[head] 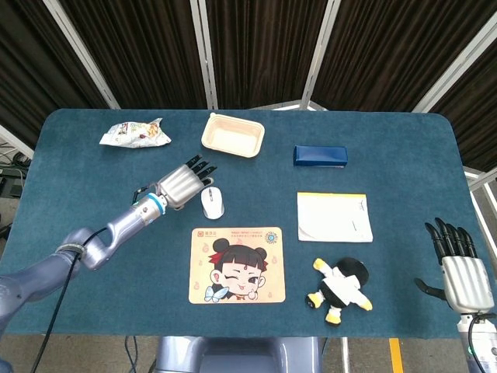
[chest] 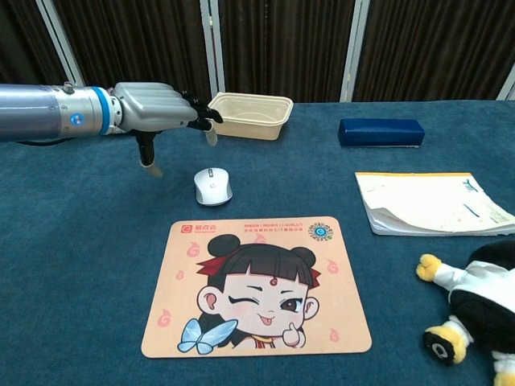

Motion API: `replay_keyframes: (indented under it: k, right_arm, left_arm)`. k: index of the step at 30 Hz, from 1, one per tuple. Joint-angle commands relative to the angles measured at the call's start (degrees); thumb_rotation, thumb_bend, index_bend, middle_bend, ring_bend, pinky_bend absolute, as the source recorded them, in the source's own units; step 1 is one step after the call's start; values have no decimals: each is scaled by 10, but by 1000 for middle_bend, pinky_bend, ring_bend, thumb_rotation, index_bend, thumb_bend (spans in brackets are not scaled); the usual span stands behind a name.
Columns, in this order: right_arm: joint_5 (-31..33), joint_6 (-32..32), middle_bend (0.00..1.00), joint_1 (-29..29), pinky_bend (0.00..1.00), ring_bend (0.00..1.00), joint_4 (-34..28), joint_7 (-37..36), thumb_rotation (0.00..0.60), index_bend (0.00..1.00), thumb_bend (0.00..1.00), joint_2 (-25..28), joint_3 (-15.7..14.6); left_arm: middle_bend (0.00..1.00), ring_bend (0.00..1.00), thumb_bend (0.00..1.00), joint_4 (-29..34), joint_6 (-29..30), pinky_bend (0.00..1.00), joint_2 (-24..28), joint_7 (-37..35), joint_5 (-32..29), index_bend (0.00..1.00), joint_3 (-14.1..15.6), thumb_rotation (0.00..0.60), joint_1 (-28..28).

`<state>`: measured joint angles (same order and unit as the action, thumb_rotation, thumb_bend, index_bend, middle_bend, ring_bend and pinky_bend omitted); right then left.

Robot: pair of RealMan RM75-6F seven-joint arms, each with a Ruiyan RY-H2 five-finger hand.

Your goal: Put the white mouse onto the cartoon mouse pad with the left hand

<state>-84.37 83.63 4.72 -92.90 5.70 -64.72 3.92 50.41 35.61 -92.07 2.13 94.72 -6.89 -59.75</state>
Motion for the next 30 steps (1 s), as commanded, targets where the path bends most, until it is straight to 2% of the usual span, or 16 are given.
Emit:
replay_keyframes:
  k: [1, 8, 14, 26, 30]
  right_arm:
    - [2, -2, 0, 1, 0, 0, -1, 1, 600, 32, 96, 0, 1]
    - [7, -8, 0, 4, 0, 0, -4, 5, 600, 32, 96, 1, 3]
    - [10, -12, 0, 6, 0, 0, -6, 5, 600, 32, 97, 2, 3]
    - [11, -16, 0, 8, 0, 0, -7, 4, 600, 31, 96, 4, 3]
    - [12, -15, 0, 8, 0, 0, -8, 4, 600, 32, 97, 4, 3]
  left_arm:
    - [0, 0, 115, -27, -10, 0, -23, -25, -3, 200, 7, 600, -25]
    - [0, 0, 116, -46, -18, 0, -42, -42, 10, 213, 28, 600, -55]
    - [0, 0, 117, -73, -39, 0, -64, -50, 6, 297, 43, 600, -73]
    - [0, 0, 116, -112, -40, 0, -95, -58, 0, 305, 59, 600, -83]
    - [0, 0, 131, -118, -43, 0, -99, -59, -3, 370, 66, 600, -85]
